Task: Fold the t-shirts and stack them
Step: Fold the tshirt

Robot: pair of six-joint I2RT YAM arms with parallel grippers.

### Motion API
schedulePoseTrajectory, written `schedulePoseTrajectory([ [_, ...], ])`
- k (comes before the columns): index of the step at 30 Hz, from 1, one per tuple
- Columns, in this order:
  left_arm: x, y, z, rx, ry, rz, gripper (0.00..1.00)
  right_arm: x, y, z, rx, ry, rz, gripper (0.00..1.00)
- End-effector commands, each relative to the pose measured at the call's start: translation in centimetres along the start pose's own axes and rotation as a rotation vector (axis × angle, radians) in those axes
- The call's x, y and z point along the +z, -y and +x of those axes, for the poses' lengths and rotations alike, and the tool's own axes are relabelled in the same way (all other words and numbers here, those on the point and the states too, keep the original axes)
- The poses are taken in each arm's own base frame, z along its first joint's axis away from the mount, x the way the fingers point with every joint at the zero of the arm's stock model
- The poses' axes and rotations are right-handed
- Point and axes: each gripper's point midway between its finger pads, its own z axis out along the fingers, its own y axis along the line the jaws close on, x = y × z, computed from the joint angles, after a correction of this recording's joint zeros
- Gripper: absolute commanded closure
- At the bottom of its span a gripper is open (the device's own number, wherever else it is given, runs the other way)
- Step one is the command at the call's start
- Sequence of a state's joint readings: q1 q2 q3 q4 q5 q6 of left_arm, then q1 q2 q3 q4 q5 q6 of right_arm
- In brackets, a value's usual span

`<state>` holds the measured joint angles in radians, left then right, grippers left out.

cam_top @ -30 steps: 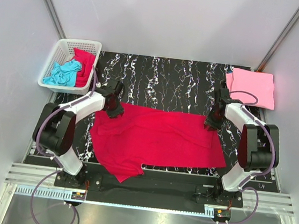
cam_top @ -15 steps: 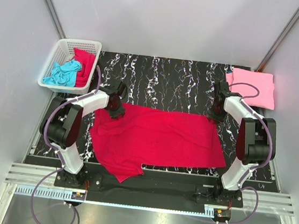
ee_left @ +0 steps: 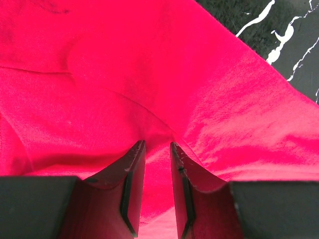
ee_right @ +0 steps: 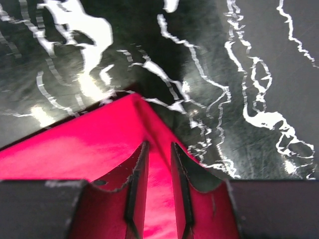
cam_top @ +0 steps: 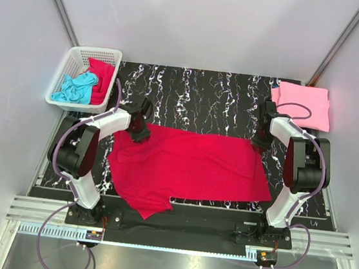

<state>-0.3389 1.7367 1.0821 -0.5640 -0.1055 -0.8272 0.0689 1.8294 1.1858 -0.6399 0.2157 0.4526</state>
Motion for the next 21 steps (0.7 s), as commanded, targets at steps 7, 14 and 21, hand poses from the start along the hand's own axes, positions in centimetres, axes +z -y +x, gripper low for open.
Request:
schedulePoseTrajectory([
  [7,-0.3,1.3,-0.7,0.017,0.016,0.053,0.7,0.9,-0.3,-0.9,-0.004,0.019,-0.118,0.69],
  [14,-0.4,1.2,-0.6,0.022,0.018,0.051,0.7,1.2,-1.3,-1.0,-0.013,0.023,-0.18,0.77],
  [21,-0.2,1.1,-0.5,0.022,0.014,0.044,0.7,0.6,-1.3,-1.5,-0.01,0.046,-0.184,0.89],
])
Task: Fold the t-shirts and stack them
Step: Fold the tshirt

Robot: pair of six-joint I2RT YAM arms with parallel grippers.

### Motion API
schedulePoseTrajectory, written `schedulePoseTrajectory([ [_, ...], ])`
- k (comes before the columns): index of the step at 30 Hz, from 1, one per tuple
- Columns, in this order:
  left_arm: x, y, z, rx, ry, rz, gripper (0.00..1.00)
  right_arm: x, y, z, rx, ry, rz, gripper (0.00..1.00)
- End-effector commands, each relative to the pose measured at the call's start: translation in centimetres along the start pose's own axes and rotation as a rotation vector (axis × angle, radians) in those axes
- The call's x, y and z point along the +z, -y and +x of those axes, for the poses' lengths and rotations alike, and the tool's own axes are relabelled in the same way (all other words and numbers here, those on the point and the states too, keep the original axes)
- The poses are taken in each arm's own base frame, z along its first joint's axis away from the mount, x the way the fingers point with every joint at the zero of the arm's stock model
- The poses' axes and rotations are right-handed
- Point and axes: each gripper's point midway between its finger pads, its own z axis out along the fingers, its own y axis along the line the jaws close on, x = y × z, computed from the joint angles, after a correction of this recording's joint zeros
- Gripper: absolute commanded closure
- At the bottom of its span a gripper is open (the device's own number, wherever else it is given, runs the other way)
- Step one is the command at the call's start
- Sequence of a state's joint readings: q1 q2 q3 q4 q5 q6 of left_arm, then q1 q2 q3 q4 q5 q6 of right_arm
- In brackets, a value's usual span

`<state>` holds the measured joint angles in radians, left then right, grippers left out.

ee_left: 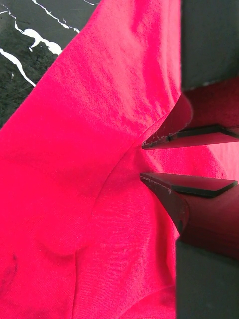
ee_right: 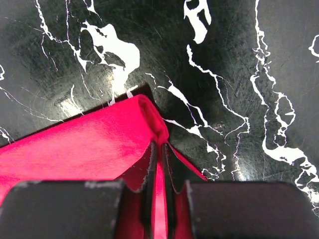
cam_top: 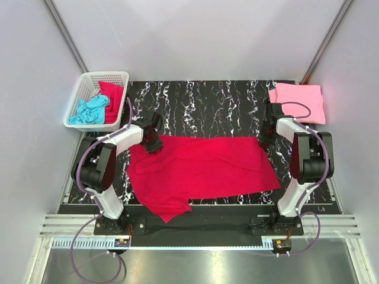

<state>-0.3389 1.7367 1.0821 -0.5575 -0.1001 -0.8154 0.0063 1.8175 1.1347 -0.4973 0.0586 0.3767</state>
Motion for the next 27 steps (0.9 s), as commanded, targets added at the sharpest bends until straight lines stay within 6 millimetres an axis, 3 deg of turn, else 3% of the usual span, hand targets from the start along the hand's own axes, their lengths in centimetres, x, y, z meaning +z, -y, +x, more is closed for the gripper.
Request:
schedulePoseTrajectory([
  [1,-0.2,0.9,-0.5,0.011,0.013,0.035,0.7,-0.3,-0.2,-0.4,-0.008,0.029,-0.019,0.89],
  [8,-0.2,1.0,-0.5,0.016,0.014,0.039,0.7,-1.3,1.4,-1.2,0.002,0.074,0.072,0.73],
  [27,0.4,0.7,-0.2,0.015,0.0,0.022,0.71,-3.5,-0.2,-2.6,-0.012,0.12,-0.018,0.72],
])
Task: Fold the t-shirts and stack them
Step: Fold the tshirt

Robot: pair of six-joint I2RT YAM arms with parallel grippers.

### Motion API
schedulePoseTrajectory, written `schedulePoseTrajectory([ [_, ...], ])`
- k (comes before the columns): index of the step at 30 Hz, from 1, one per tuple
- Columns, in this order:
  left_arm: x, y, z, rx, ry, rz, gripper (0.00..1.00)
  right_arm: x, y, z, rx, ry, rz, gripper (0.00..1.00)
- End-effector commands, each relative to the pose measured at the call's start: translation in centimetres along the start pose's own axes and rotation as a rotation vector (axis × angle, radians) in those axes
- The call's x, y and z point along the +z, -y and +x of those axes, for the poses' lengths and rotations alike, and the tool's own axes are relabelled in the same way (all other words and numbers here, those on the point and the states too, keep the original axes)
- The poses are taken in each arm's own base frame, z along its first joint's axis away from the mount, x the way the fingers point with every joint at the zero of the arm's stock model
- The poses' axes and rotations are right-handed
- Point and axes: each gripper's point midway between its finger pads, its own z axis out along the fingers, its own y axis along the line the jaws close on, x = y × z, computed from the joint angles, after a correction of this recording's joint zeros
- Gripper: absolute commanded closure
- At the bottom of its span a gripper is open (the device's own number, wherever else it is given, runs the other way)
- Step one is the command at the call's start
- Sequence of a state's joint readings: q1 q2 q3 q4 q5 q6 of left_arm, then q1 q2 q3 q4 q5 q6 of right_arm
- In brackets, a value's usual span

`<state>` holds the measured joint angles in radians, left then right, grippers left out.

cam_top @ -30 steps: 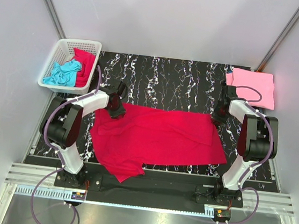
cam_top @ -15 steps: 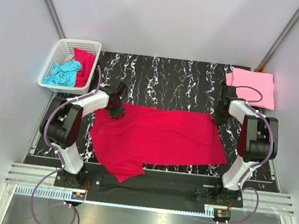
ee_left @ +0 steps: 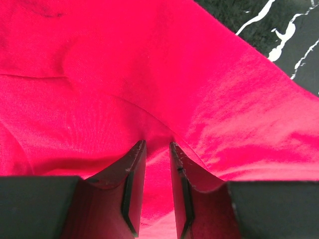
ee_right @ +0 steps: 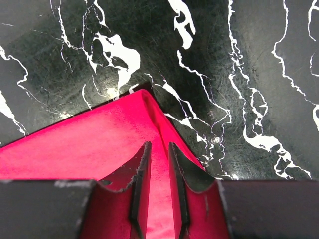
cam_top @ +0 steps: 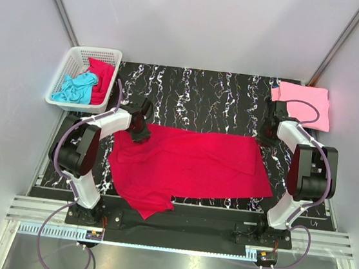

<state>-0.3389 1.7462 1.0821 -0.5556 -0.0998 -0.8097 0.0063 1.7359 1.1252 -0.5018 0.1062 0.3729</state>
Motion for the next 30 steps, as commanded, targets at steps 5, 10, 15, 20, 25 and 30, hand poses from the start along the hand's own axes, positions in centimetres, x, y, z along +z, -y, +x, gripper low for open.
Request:
schedulePoseTrajectory([
  [5,0.0,0.8,-0.4,0.009,0.009,0.03,0.71,-0.1,-1.0,-0.8,-0.018,0.008,-0.044,0.73],
  [10,-0.3,0.9,-0.6,0.012,0.016,0.036,0.71,0.3,-0.9,-0.5,-0.017,-0.004,-0.04,0.75],
  [15,-0.3,1.0,-0.6,0.012,0.013,0.039,0.71,0.7,-0.7,0.5,-0.01,-0.029,-0.039,0.75],
  [20,-0.2,1.0,-0.6,0.013,0.013,0.039,0.71,1.2,-0.9,1.2,-0.012,-0.047,-0.053,0.78],
  [25,-0.3,1.0,-0.6,0.015,0.015,0.039,0.71,1.1,-1.2,1.1,-0.01,-0.052,-0.066,0.79],
  [30,-0.4,1.0,-0.7,0.016,0.018,0.041,0.71,1.3,-0.8,1.0,-0.011,-0.044,-0.046,0.79],
])
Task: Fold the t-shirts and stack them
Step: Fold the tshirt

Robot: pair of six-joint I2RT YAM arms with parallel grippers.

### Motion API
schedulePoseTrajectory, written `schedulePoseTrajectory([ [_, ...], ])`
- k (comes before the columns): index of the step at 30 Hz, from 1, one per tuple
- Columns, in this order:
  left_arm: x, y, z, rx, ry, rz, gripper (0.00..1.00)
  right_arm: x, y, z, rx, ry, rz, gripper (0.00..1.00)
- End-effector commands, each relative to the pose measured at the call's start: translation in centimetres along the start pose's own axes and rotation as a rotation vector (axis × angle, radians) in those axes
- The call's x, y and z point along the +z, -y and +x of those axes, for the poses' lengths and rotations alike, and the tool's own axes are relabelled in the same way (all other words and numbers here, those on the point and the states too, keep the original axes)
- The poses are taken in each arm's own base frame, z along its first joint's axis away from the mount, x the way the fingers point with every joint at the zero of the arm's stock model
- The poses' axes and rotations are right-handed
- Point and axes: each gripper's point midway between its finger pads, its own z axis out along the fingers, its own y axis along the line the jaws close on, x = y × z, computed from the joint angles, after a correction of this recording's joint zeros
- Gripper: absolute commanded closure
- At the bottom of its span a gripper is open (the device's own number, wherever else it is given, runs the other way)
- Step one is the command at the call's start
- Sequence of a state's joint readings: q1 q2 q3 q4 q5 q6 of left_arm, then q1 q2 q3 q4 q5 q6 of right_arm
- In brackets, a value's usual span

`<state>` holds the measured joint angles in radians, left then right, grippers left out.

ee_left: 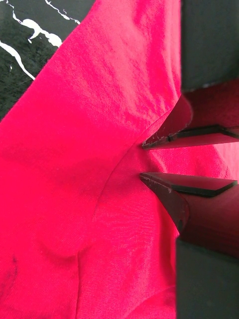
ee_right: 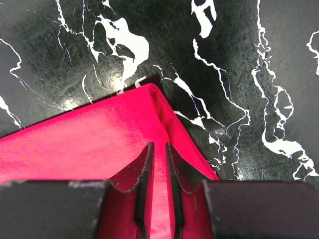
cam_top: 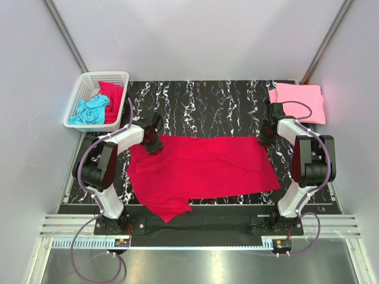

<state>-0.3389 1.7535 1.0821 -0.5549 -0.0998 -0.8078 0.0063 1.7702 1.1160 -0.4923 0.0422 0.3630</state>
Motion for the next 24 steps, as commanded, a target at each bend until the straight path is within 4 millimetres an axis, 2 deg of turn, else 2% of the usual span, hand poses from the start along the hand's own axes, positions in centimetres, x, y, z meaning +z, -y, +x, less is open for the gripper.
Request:
schedulePoseTrajectory([
  [1,-0.7,1.1,-0.9,0.012,0.023,0.046,0.71,0.4,-0.1,-0.3,0.0,0.011,0.0,0.79],
  [9,-0.7,1.2,-0.9,0.015,0.025,0.047,0.71,1.1,0.7,0.0,-0.003,-0.003,0.041,0.79],
  [24,-0.5,1.1,-0.7,0.016,0.015,0.042,0.71,0.7,1.5,-0.7,-0.013,0.022,0.087,0.8],
])
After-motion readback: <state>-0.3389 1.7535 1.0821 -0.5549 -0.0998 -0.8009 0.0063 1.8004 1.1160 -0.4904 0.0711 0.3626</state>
